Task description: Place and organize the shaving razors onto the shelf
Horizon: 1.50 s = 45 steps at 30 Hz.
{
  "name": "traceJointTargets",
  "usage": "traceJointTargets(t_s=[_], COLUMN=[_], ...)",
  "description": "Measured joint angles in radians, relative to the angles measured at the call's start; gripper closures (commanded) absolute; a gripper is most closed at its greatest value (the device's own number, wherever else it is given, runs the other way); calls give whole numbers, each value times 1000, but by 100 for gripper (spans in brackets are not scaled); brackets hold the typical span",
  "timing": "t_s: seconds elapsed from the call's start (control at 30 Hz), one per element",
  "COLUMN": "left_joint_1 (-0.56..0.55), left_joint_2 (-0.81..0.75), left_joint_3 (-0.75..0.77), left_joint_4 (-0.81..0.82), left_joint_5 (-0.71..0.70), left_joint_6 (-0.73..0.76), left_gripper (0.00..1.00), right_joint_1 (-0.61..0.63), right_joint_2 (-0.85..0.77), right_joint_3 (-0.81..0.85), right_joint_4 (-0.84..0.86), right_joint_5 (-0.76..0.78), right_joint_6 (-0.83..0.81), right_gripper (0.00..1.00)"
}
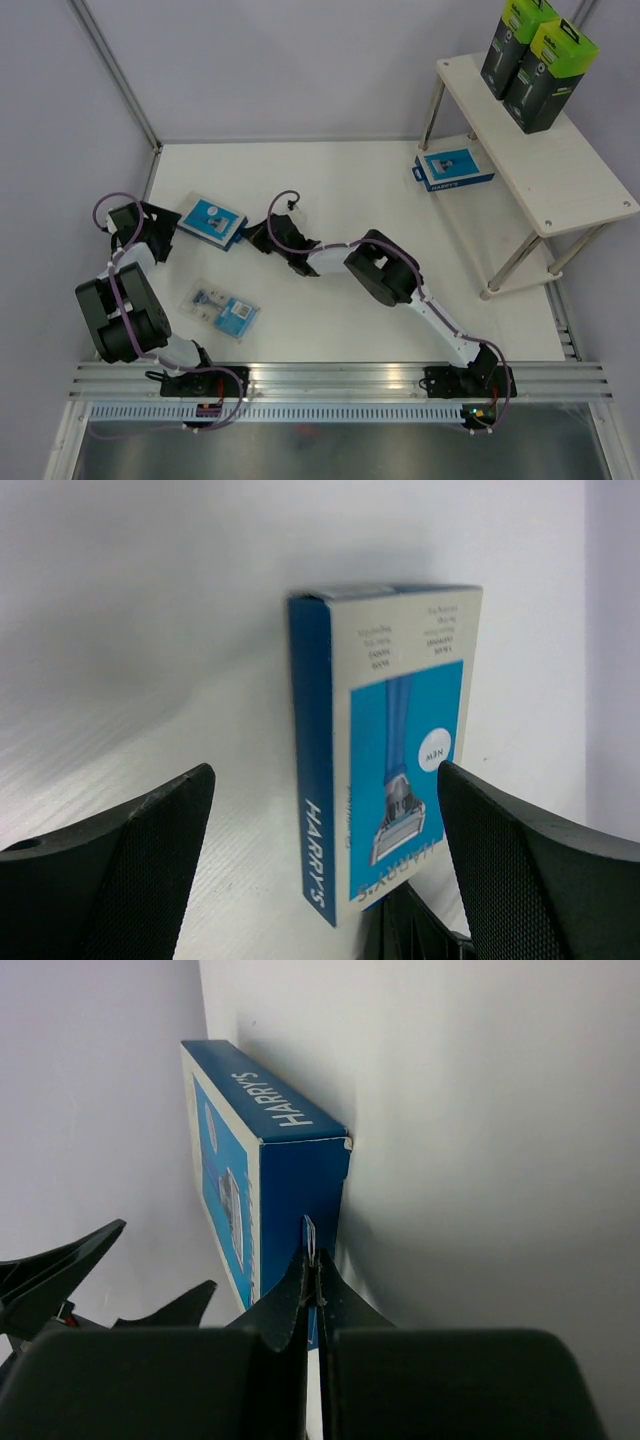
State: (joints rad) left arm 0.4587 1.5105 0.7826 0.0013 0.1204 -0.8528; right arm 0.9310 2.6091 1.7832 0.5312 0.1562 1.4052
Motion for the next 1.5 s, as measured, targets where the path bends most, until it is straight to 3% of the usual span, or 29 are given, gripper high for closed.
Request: traceJointTargets(t_s=[0.3, 0.7, 0.97, 1.3, 1.5], left_joint_1=[-48, -332, -535, -539, -539], left_joint_2=[-2, -70, -79, -79, -79], left_joint_3=[36, 150, 256, 360, 388], left_joint_4=[31, 38, 31, -21, -54], left_joint_5=[68, 249, 348, 547, 772], left_joint_6=[98, 327, 444, 576, 713], left_gripper=[7, 8, 8, 7, 7], right_joint_1=[-123, -208, -281, -285, -329], right_joint_2=[-275, -709, -875, -949, -995], right_joint_3=[-402, -649, -601, -320, -254], right_joint_4=[34, -188, -447, -907, -1121], right_joint_5=[-3, -40, -147, -232, -416], right_joint_6=[-141, -504, -777, -1111, -1310], right_gripper=[99, 100, 100, 100, 99])
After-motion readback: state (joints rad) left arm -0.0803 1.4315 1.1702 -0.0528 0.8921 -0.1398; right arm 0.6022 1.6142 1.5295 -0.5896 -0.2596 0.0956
